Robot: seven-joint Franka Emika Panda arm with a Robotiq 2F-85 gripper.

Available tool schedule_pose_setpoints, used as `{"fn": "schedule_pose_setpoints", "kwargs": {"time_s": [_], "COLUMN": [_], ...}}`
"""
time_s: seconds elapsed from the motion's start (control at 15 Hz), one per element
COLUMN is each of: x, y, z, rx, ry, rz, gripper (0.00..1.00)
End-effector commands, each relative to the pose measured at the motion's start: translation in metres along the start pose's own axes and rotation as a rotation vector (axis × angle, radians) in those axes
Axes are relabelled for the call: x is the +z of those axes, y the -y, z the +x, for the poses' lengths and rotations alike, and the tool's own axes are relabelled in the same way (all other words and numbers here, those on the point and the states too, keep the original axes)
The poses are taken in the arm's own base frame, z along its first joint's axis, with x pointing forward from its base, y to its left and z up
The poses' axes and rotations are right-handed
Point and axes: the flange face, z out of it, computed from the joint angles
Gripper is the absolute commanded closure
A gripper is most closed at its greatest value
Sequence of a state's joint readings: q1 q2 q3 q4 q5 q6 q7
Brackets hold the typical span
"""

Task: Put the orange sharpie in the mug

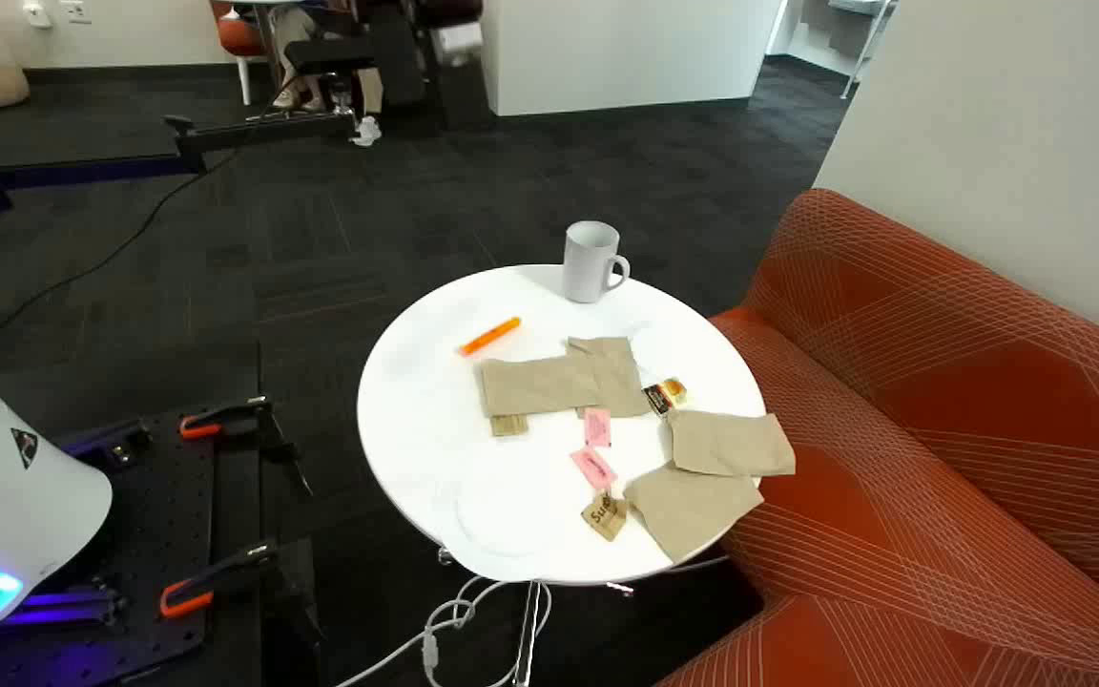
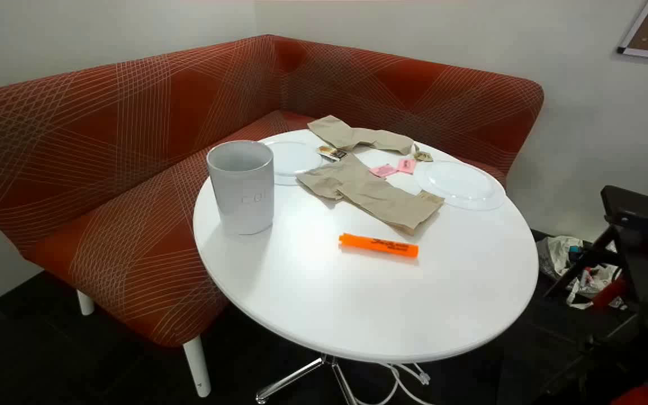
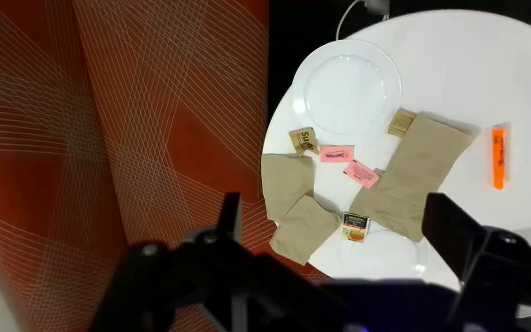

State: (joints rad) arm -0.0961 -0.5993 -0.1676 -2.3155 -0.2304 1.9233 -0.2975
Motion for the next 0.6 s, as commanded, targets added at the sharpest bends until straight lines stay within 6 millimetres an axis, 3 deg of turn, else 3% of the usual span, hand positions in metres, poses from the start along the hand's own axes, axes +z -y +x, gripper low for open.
{"fn": "schedule_pose_setpoints", "kwargs": {"time_s": [0.0, 0.27, 0.53], "x": [-0.001, -0.001, 0.023], "y": [0.0, 0.0, 0.031], "z": [0.0, 0.0, 0.015], "rx": [0.0, 0.0, -0.076], "ry": [0.0, 0.0, 0.016], "rz": [0.0, 0.0, 0.009], "gripper": [0.0, 0.0, 0.0]}}
